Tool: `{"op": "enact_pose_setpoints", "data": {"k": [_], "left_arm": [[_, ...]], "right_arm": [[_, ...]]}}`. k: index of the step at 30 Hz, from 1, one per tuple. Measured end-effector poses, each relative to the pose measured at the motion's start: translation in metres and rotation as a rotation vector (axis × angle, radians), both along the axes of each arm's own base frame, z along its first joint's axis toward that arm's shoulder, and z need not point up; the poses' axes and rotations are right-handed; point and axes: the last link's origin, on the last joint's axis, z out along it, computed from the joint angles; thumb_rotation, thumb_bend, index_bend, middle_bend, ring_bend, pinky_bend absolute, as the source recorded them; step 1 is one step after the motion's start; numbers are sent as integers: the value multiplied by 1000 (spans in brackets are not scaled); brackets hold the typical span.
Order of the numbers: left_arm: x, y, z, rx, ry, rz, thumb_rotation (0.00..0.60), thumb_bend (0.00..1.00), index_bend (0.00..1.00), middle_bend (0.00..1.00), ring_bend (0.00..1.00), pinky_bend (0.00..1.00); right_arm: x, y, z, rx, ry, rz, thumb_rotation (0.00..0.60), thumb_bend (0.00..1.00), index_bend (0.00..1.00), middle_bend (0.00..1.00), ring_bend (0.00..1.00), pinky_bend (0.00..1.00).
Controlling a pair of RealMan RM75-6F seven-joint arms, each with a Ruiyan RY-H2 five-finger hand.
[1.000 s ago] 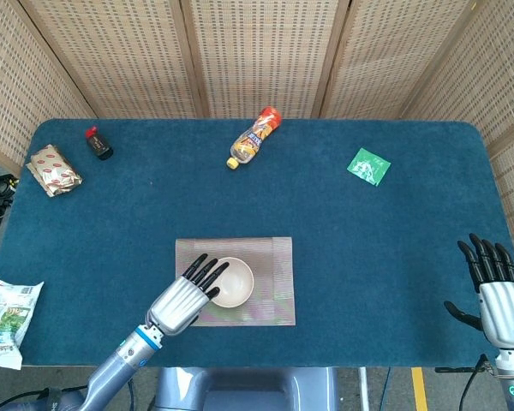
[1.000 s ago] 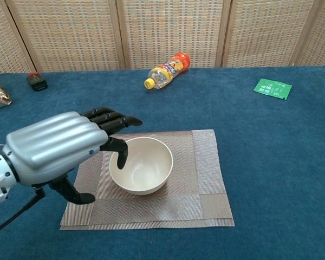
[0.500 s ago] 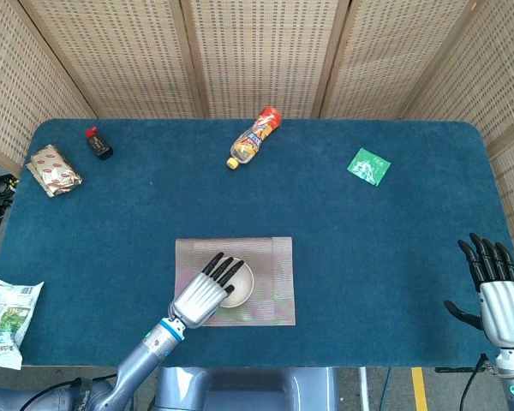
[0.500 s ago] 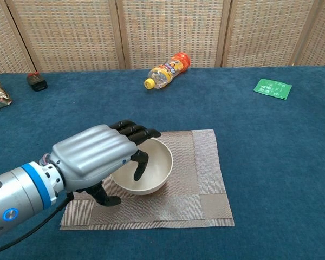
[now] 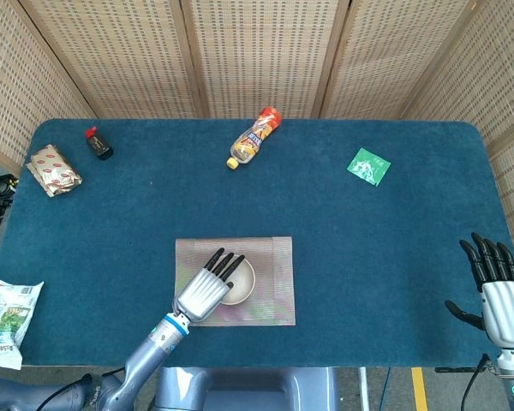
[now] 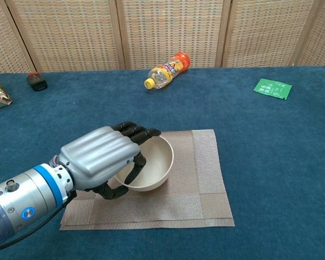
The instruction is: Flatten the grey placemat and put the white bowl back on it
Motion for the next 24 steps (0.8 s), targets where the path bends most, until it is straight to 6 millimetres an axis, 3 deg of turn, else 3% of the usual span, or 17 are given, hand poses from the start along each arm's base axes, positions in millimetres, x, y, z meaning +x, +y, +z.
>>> {"op": "enact_pose_setpoints", "data": {"k": [8,15,24], "left_arm": [[-9,4,10,24,-4,7,600,372,734,0,0,0],[-23,13,33,73,-12,15,600,372,731,0,0,0],[-68,29,76,152,15,83,600,372,731,0,0,0]], "right_arm": [[0,0,0,-2,1,3,600,106,10,0,0,0],[0,1,1,-3,0,1,600,106,10,0,0,0],[1,1,0,2,4,2,600,106,10,0,0,0]]}}
